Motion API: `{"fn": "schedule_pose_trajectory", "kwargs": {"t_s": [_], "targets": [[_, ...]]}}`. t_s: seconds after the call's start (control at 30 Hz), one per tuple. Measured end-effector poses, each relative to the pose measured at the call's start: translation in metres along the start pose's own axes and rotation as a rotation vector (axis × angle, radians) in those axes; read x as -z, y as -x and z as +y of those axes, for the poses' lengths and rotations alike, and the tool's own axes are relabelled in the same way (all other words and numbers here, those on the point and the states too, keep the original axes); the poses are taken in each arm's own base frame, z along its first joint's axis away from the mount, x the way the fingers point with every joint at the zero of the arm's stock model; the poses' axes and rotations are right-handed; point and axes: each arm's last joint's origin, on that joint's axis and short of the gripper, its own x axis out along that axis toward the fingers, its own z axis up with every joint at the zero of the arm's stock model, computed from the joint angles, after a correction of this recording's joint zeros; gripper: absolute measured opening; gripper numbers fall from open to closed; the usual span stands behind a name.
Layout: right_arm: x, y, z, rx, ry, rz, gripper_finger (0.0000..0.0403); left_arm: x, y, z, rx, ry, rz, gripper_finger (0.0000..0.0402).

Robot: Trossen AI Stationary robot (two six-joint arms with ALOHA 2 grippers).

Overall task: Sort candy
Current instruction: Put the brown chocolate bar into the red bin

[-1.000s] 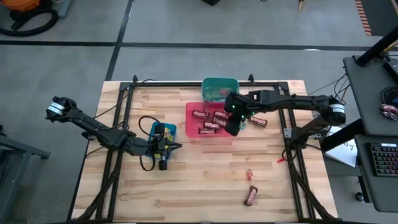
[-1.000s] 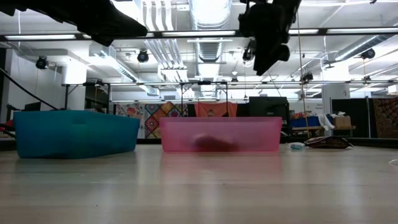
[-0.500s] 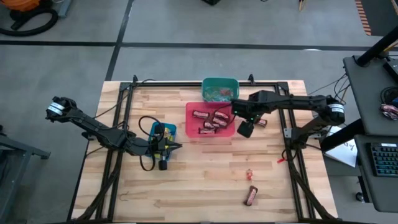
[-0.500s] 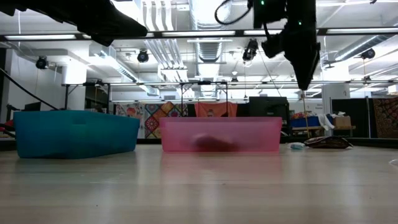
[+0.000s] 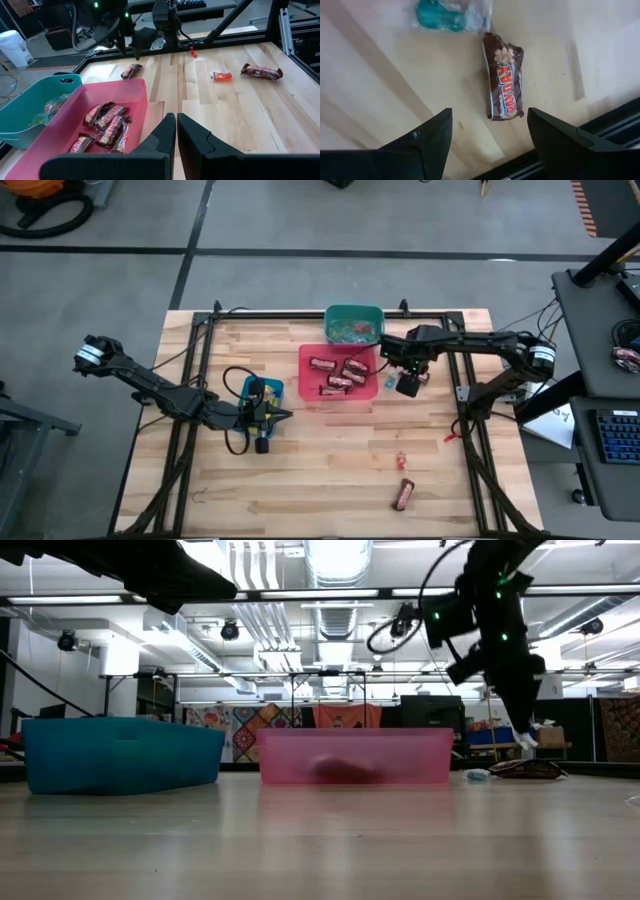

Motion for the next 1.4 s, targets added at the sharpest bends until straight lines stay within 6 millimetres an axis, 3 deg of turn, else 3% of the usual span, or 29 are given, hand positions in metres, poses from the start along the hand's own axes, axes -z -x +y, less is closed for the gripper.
{"fn": "schedule_pose_trajectory", "kwargs": {"t_s": [0.47, 0.8, 1.03, 1.3, 1.4], "targets": [[0.015, -0.055, -0.021, 0.087, -0.129, 0.009, 0.0246, 0.0, 0.0, 0.0, 0.0, -0.015, 0.0, 0.0001], [0.011, -0.059, -0.02, 0.076, -0.138, -0.053, 0.0208, 0.0, 0.0, 0.0, 0.0, -0.015, 0.0, 0.0001], [0.01, -0.066, -0.019, 0.062, -0.145, -0.091, 0.0147, 0.0, 0.0, 0.0, 0.0, -0.015, 0.0, 0.0001], [0.009, -0.067, -0.019, 0.047, -0.193, -0.1, 0.0025, 0.0, 0.0, 0.0, 0.0, -0.015, 0.0, 0.0001], [0.008, -0.062, -0.019, 0.046, -0.203, -0.089, 0.0014, 0.0, 0.0, 0.0, 0.0, -0.015, 0.0, 0.0001]]}}
